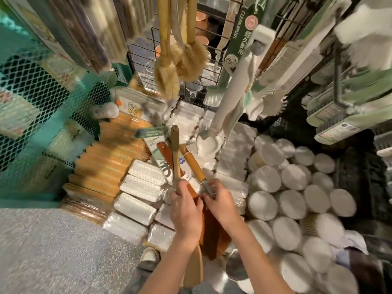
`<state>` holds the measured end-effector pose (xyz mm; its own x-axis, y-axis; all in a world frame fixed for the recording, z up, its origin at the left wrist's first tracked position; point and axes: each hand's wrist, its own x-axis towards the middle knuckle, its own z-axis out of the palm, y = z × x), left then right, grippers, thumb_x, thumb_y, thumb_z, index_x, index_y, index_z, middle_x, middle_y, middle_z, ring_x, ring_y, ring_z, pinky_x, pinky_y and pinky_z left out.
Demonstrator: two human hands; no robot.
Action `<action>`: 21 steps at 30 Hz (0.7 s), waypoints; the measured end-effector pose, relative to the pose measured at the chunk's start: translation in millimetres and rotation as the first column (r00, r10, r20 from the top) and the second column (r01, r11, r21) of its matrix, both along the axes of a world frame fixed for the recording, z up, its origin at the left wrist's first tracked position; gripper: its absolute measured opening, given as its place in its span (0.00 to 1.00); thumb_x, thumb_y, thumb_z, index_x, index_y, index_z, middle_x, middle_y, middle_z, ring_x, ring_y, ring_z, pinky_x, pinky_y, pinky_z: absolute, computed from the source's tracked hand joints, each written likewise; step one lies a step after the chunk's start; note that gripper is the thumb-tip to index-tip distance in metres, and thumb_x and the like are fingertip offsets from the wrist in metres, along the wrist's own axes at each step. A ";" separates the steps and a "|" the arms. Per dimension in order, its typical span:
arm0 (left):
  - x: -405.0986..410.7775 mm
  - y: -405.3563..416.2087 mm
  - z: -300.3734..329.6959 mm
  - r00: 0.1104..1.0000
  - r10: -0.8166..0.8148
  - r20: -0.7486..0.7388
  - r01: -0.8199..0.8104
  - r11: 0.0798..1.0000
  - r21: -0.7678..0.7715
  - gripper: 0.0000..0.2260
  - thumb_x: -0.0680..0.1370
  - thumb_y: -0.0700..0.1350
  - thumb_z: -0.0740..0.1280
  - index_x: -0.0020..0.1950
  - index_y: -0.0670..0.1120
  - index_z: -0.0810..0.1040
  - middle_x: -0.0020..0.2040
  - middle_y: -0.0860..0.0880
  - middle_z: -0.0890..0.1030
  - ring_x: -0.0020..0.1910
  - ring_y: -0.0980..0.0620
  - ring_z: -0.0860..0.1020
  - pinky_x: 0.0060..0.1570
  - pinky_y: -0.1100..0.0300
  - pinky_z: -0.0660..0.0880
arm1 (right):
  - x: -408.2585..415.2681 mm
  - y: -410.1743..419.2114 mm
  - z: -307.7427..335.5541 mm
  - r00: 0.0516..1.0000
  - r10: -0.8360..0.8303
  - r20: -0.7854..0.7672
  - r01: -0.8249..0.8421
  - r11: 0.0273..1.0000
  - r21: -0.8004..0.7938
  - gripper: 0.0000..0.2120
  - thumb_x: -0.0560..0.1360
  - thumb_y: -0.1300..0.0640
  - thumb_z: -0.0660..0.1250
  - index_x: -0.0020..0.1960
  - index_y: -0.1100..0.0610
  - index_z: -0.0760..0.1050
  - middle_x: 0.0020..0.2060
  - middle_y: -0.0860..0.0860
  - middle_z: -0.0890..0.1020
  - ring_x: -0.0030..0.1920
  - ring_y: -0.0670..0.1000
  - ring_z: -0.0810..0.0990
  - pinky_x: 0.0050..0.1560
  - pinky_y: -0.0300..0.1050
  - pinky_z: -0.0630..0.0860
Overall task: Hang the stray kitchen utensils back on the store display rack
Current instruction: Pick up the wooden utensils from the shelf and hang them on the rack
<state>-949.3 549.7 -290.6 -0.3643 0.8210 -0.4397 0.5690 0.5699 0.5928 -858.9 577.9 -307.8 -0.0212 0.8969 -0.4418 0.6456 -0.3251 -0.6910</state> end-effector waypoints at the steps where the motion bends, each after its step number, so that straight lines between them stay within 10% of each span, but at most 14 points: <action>1: 1.0 3.1 0.1 1.000 0.014 -0.022 -0.015 1.000 -0.019 0.23 0.75 0.46 0.68 0.62 0.52 0.57 0.55 0.42 0.75 0.52 0.41 0.78 0.44 0.49 0.76 | -1.4 0.1 -0.4 1.000 0.008 0.006 -0.008 1.000 0.010 0.15 0.74 0.65 0.66 0.60 0.61 0.70 0.47 0.56 0.82 0.45 0.56 0.81 0.43 0.41 0.72; 9: 4.1 25.5 -1.7 0.984 0.146 -0.101 -0.157 0.981 -0.115 0.24 0.73 0.50 0.70 0.61 0.52 0.58 0.52 0.43 0.78 0.51 0.42 0.76 0.37 0.55 0.66 | 3.3 3.9 12.4 0.997 0.078 -0.008 -0.076 0.990 0.119 0.12 0.73 0.66 0.66 0.57 0.63 0.74 0.42 0.48 0.77 0.40 0.47 0.75 0.36 0.20 0.63; 21: 5.7 13.6 -3.9 0.975 0.220 -0.022 -0.220 0.975 -0.019 0.21 0.75 0.49 0.65 0.61 0.52 0.57 0.52 0.43 0.76 0.46 0.43 0.75 0.38 0.54 0.69 | 9.7 2.5 17.1 0.995 0.087 0.052 -0.093 0.989 0.117 0.16 0.75 0.62 0.66 0.63 0.57 0.75 0.53 0.56 0.79 0.51 0.53 0.78 0.43 0.29 0.64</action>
<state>-943.5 563.2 -294.5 -0.5437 0.7103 -0.4470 0.4400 0.6948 0.5690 -849.2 580.4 -290.8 -0.0861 0.9385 -0.3344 0.7006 -0.1816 -0.6900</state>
